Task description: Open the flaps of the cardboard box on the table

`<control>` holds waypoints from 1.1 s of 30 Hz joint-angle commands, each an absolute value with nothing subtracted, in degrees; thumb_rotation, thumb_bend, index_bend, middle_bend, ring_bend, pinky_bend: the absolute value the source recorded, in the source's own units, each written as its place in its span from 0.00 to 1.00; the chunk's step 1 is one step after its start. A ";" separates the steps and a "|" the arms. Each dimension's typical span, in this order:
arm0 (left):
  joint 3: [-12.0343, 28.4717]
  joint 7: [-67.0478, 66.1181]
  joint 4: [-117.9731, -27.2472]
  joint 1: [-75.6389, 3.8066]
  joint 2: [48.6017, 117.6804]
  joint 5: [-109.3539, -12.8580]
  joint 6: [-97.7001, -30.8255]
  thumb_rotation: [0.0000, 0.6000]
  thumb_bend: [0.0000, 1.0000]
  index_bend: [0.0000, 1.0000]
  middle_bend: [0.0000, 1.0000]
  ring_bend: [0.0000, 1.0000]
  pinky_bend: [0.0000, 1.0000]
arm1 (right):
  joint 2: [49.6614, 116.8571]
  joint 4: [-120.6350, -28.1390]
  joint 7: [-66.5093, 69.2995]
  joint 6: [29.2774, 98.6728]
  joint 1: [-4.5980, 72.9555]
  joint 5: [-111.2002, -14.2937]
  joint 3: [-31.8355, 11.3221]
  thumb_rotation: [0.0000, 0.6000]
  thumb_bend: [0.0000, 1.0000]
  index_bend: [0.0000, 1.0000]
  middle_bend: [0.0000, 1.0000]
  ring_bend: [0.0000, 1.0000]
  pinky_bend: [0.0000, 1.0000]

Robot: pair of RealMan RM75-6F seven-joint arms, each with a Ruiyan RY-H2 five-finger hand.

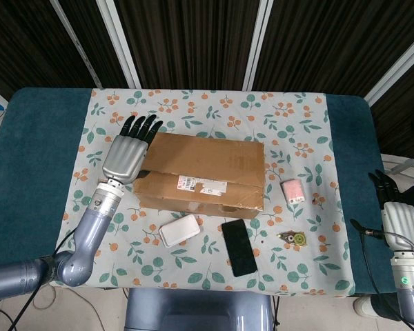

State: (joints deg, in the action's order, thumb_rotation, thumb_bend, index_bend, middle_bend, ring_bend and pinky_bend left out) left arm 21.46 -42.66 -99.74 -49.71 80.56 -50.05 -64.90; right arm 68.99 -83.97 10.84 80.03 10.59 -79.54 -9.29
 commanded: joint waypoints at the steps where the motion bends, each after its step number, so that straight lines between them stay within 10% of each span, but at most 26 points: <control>1: 22.57 -43.03 -98.35 -51.43 80.48 -50.23 -64.69 1.00 0.24 0.00 0.00 0.00 0.01 | 68.91 -84.02 10.92 79.97 10.59 -79.52 -9.30 1.00 0.22 0.00 0.00 0.02 0.22; 33: 27.61 -44.86 -62.18 -71.76 87.50 -41.89 -54.48 1.00 0.24 0.00 0.00 0.00 0.01 | 68.53 -84.35 10.78 77.93 10.83 -78.01 -9.44 1.00 0.24 0.00 0.00 0.02 0.22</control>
